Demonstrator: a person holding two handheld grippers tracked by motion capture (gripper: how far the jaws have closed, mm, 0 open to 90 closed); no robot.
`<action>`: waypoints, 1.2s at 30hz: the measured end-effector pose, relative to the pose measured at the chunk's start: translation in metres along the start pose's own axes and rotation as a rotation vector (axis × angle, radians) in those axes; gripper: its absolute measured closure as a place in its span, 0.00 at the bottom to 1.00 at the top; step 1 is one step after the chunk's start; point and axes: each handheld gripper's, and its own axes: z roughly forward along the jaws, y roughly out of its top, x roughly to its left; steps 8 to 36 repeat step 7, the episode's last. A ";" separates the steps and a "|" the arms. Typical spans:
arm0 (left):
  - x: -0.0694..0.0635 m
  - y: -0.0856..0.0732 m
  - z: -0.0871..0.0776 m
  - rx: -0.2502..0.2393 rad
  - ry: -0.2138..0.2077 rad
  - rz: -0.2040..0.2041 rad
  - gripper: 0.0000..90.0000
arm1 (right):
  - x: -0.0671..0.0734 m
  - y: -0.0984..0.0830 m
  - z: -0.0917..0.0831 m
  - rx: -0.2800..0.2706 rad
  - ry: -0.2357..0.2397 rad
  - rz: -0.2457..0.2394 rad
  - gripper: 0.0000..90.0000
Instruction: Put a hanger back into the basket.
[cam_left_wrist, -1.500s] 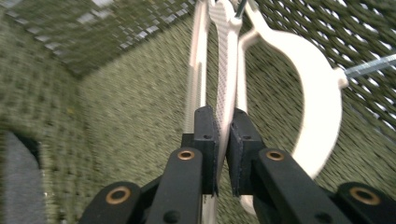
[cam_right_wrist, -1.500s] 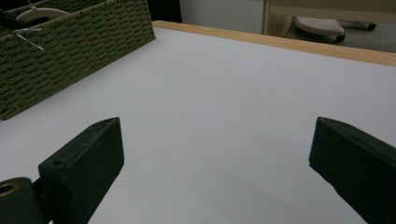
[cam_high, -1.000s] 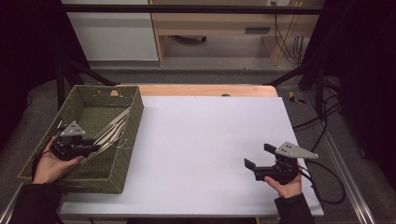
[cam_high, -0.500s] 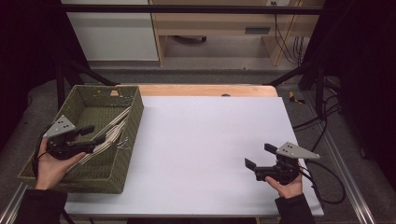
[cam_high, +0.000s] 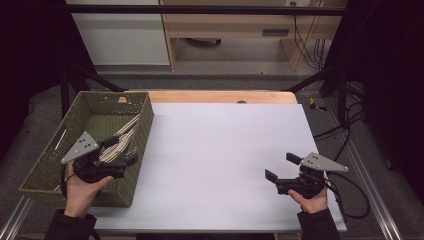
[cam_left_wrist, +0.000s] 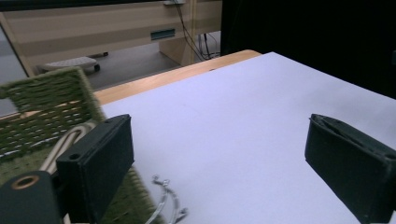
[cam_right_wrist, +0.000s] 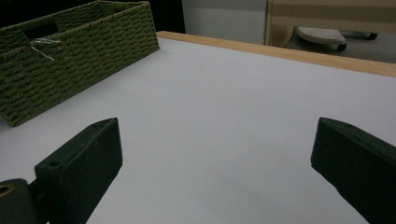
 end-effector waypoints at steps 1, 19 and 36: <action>-0.004 -0.001 0.001 -0.007 -0.008 -0.005 0.09 | 0.000 0.000 0.000 -0.007 -0.001 0.008 0.03; -0.018 -0.011 0.010 -0.010 -0.033 0.003 0.09 | -0.001 0.002 -0.005 -0.022 0.002 0.001 0.03; -0.018 -0.011 0.010 -0.010 -0.033 0.003 0.09 | -0.001 0.002 -0.005 -0.022 0.002 0.001 0.03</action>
